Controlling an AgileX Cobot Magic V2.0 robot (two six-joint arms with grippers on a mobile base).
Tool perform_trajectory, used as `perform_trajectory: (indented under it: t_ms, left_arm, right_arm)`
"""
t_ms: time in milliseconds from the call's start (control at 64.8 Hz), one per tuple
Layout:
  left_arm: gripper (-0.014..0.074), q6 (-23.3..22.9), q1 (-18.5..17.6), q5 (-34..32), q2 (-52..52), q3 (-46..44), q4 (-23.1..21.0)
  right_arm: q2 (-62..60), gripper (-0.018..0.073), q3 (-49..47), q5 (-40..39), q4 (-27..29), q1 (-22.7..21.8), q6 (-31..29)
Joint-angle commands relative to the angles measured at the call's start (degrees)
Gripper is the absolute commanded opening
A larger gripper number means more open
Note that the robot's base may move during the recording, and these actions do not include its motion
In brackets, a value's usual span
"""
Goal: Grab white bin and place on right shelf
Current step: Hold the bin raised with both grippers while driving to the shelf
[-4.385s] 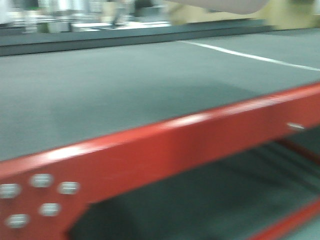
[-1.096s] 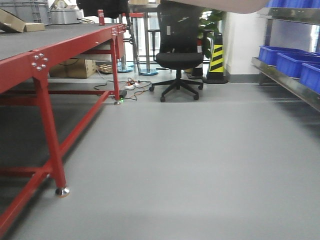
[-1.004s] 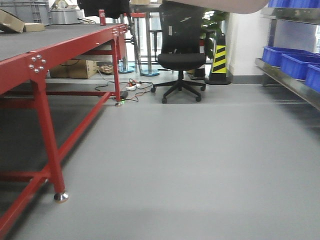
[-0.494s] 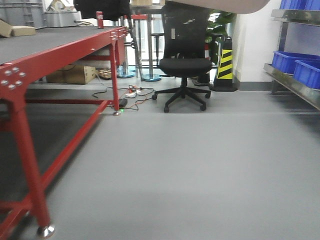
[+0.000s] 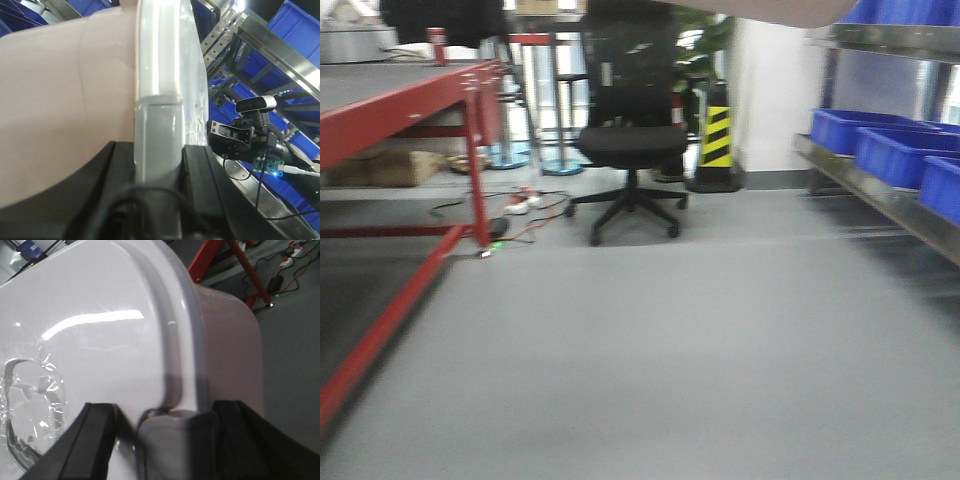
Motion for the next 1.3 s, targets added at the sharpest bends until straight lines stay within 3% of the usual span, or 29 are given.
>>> perform_trajectory:
  t_ms: [0,1282]
  left_arm:
    - [-0.0117,0.53,-3.17,14.74,-2.42,-1.93,-4.98]
    - [-0.0117,0.53,-3.17,14.62,-2.42,-1.93,-4.98]
  right_arm:
    - [-2.95,0.0055,-1.92,10.29,9.03,2.13,-0.2]
    - [-2.95,0.0055,-1.92,9.54,9.03,2.13,-0.2]
